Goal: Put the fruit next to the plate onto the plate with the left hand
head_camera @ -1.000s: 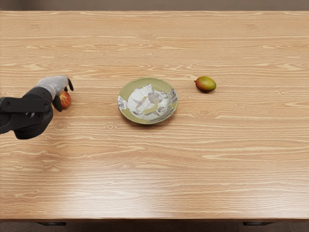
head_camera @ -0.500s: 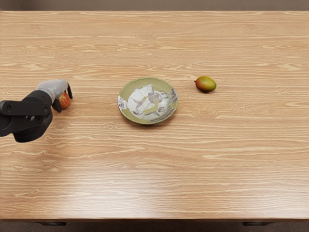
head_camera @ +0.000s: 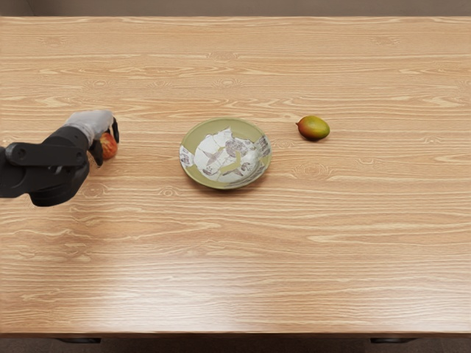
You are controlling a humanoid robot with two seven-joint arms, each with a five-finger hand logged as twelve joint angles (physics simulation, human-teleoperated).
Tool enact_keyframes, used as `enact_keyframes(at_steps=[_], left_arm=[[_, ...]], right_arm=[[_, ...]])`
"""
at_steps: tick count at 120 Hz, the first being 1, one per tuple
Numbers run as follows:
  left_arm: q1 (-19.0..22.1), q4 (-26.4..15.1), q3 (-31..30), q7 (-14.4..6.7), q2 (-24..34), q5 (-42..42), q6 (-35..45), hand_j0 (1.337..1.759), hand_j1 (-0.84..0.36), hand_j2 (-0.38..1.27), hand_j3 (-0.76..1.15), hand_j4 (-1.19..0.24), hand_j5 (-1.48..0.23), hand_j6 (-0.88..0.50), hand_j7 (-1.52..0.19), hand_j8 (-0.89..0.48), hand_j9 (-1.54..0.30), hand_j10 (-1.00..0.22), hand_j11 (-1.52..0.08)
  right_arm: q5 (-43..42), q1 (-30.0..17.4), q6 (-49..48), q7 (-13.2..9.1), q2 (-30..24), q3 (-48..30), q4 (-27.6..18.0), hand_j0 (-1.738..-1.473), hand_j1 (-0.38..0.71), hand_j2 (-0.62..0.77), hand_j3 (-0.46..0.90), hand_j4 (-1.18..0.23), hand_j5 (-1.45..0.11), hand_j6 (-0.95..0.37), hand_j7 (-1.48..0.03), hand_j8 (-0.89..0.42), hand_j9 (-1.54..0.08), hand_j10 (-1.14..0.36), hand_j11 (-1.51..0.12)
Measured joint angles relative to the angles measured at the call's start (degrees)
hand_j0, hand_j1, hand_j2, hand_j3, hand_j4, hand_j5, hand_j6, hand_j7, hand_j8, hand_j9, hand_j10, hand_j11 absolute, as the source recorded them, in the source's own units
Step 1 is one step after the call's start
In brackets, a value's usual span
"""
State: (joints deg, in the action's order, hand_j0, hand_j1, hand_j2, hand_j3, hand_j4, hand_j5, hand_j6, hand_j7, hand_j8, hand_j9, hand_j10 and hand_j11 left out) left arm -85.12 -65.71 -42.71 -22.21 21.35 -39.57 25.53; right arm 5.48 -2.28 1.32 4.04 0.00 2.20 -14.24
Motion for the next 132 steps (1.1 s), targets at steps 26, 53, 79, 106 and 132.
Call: enact_keyframes(at_steps=[26, 53, 79, 106, 132], left_arm=[[-4.09, -0.37, -0.05, -0.84, -2.34, 0.18, -0.52, 1.653, -0.31, 0.41, 0.0, -0.58, -1.02, -0.38, -1.01, -0.41, -0.98, -0.72, -0.98], [-8.41, -0.43, -0.14, -1.59, -7.72, 0.41, -0.77, 1.653, -0.31, 0.43, 0.0, -0.55, -1.07, -0.36, -1.06, -0.4, -1.02, -0.74, -1.02], [-12.58, -0.22, -0.13, -1.74, -15.3, 1.65, -0.92, 1.653, -0.36, 0.5, 0.0, -0.52, -1.13, -0.31, -1.09, -0.37, -1.02, -0.73, -1.03], [-14.71, 0.04, -0.12, -1.75, -21.09, 4.57, -0.87, 1.652, -0.4, 0.57, 0.0, -0.49, -1.16, -0.3, -1.09, -0.35, -1.03, -0.72, -1.04], [-14.7, 0.08, -0.12, -1.75, -21.35, 7.84, -0.73, 1.651, -0.4, 0.58, 0.0, -0.5, -1.17, -0.3, -1.09, -0.35, -1.04, -0.72, -1.05]], right_arm=[[0.01, 0.0, 0.0, 0.0, 0.0, 0.0, 0.0, -1.658, -0.31, -0.01, 0.0, -0.03, -0.04, -0.03, -0.04, -0.03, -0.04, -0.03, -0.04], [0.01, 0.0, 0.0, 0.0, 0.0, 0.0, 0.0, -1.658, -0.31, -0.01, 0.0, -0.03, -0.04, -0.03, -0.04, -0.03, -0.04, -0.03, -0.04], [0.0, 0.0, 0.0, 0.0, 0.0, 0.0, 0.0, -1.658, -0.31, -0.01, 0.0, -0.03, -0.04, -0.03, -0.04, -0.03, -0.04, -0.03, -0.04], [0.01, 0.0, 0.0, 0.0, 0.0, 0.0, 0.0, -1.658, -0.31, -0.01, 0.0, -0.03, -0.04, -0.03, -0.04, -0.03, -0.04, -0.03, -0.04], [0.0, 0.0, 0.0, 0.0, 0.0, 0.0, 0.0, -1.658, -0.31, -0.01, 0.0, -0.03, -0.04, -0.03, -0.04, -0.03, -0.04, -0.03, -0.04]])
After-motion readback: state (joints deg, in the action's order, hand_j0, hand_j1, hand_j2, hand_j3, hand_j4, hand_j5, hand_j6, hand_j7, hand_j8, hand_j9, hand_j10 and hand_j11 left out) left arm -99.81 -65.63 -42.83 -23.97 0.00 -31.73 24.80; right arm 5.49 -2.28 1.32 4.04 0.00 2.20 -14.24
